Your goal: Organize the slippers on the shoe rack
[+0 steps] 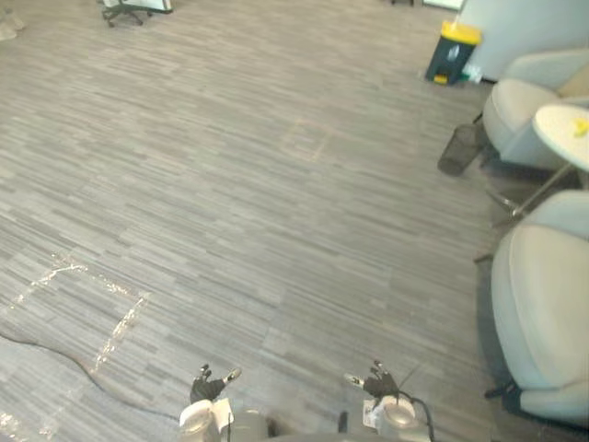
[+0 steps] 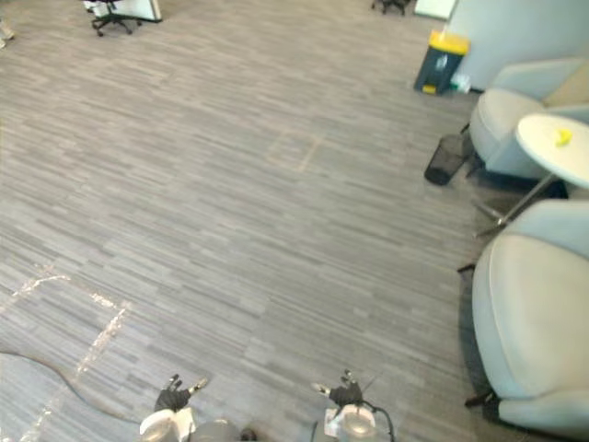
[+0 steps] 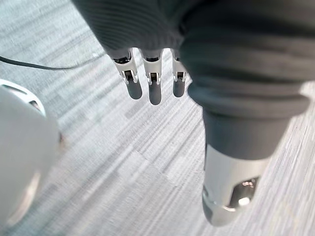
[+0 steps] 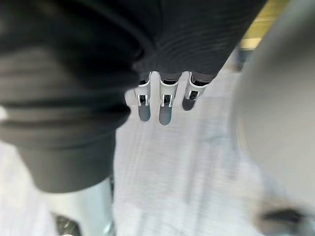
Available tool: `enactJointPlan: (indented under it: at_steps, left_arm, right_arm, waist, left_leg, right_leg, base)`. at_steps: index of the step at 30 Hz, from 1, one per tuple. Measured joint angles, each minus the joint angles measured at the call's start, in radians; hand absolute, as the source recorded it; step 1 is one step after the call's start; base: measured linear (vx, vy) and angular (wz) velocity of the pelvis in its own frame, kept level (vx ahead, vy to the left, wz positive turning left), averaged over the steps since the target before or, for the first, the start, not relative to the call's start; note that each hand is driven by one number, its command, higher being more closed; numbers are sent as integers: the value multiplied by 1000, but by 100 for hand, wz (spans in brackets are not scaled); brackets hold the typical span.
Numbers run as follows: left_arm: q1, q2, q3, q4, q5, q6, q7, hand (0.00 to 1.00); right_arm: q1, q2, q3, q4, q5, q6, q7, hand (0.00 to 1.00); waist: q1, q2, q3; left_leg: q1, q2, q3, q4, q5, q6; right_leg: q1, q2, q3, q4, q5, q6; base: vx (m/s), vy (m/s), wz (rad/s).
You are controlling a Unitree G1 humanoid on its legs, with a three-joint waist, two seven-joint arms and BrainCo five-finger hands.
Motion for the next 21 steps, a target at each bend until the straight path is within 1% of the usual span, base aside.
enactJointPlan:
  at_steps: [2,3,4,5,6,7,8,9,10,11,12,13,14,15,16,17,18,19,20,21]
  left_arm:
    - [-6,-7,-1,14,11,1,0,0]
    - [-27,-15,1,41,20,7,0,0]
    - [-32,-19,0,46,24,7,-1,0]
    - [-42,-24,-4,58,28,7,-8,0]
    - [-44,-27,-5,64,35,7,-16,0]
    - [-46,-54,-11,75,46,7,-21,0]
    - [-51,-54,-16,75,47,7,-23,0]
    - [-63,-53,-17,75,62,7,-26,0]
    - [-64,-53,-11,75,62,8,-26,0]
    - [-42,-53,0,63,62,8,-23,0]
    - [-30,-50,2,48,62,7,-23,0]
    - [-14,-46,8,12,61,5,-22,0]
    - [-9,-43,13,-17,61,4,-22,0]
    - [-8,-44,16,-30,60,2,-21,0]
    - [-6,-48,23,-56,59,-3,-22,0]
    - [-4,-48,25,-74,55,-4,-23,0]
    - [-2,-48,30,-84,51,-6,-23,0]
    - [2,-48,31,-89,51,-10,-22,0]
    - [5,-48,31,-90,50,-13,-21,0]
    - [9,-46,30,-89,40,-21,-20,0]
  right_arm:
    - [-10,0,-15,-1,0,-8,2,0]
    - [-20,-1,-40,3,1,-9,3,0]
    - [-23,-2,-45,5,1,-8,2,0]
    - [-18,-5,-57,5,1,-7,3,0]
    - [-16,-13,-59,4,1,-7,3,0]
    - [-27,-36,-66,10,0,-4,3,0]
    - [-28,-37,-68,11,0,-2,1,0]
    - [-28,-40,-70,4,0,1,3,0]
    - [-27,-41,-70,3,0,1,3,0]
    - [-27,-39,-62,6,0,5,3,0]
    - [-25,-33,-53,9,1,8,2,0]
    - [-24,-23,-20,16,2,10,1,0]
    - [-31,-16,-2,24,2,12,1,0]
    - [-35,-13,8,27,3,15,1,0]
    - [-41,-10,24,40,8,18,2,0]
    - [-44,-10,30,43,9,23,1,0]
    - [-44,-12,39,42,9,27,0,0]
    - [-41,-16,44,41,9,29,-2,0]
    - [-41,-17,44,41,9,30,-3,0]
    - [-41,-17,45,39,8,30,-6,0]
  waist:
    - [-17,0,1]
    - [-25,5,5]
    - [-28,6,5]
    - [-38,10,-2]
    - [-45,16,-3]
    - [-37,56,-17]
    - [-38,60,-16]
    - [-45,81,-3]
    - [-46,88,1]
    - [-34,104,5]
    - [-30,103,9]
    - [-21,95,17]
    - [-9,80,24]
    - [0,75,24]
    - [23,70,26]
    - [34,69,27]
    - [36,67,27]
    - [35,66,28]
    - [36,66,28]
    - [44,63,27]
  left_leg:
    - [55,-1,-40,-31,-23,1]
    - [103,9,-60,-60,-37,-7]
    - [120,13,-73,-71,-43,-11]
    - [166,18,-109,-112,-51,-29]
    - [198,23,-132,-131,-52,-30]
    - [210,65,-158,-106,-36,-54]
    - [194,68,-163,-69,-25,-68]
    - [104,75,-210,193,35,-73]
    - [64,81,-218,295,82,-76]
    - [-38,102,-245,572,197,-108]
    - [-86,114,-236,707,200,-117]
    - [-167,135,-205,852,186,-106]
    - [-223,143,-177,904,172,-87]
    - [-254,146,-161,913,163,-79]
    - [-343,158,-131,893,134,-76]
    - [-416,160,-110,824,105,-73]
    - [-458,158,-92,740,87,-68]
    - [-491,148,-67,583,86,-70]
    - [-501,146,-61,522,91,-71]
    - [-519,134,-49,360,127,-69]
  right_leg:
    - [-62,37,-39,-154,4,-2]
    - [-82,62,-59,-277,23,-33]
    - [-87,72,-64,-324,37,-43]
    - [-88,88,-69,-449,92,-72]
    - [-84,91,-72,-434,157,-134]
    - [-68,98,-112,-390,89,-174]
    - [-65,98,-116,-377,67,-175]
    - [0,108,-130,-380,10,-188]
    - [33,118,-129,-400,-1,-189]
    - [136,148,-116,-463,-14,-202]
    - [195,167,-94,-497,-20,-212]
    - [296,185,-56,-556,-31,-224]
    - [356,186,-21,-600,-40,-219]
    - [386,184,-1,-621,-45,-217]
    - [449,180,38,-676,-47,-213]
    - [508,164,64,-730,-56,-196]
    - [554,144,83,-764,-65,-180]
    - [603,116,99,-786,-75,-163]
    - [618,106,107,-788,-80,-154]
    - [657,72,131,-788,-103,-129]
  base:
    - [539,-54,53]
    - [545,-74,55]
    - [586,-111,87]
    - [511,-116,85]
    - [829,-193,92]
    - [583,-137,56]
    - [1024,-253,53]
    - [585,-154,36]
    - [1027,-239,8]
    - [569,-96,-34]
    - [970,-126,-55]
    - [651,-42,-59]
    - [637,-30,-55]
    - [469,23,-80]
    - [569,81,-92]
    - [699,150,-99]
    - [720,217,-79]
    - [497,161,-55]
    - [656,276,-69]
    - [546,258,-59]
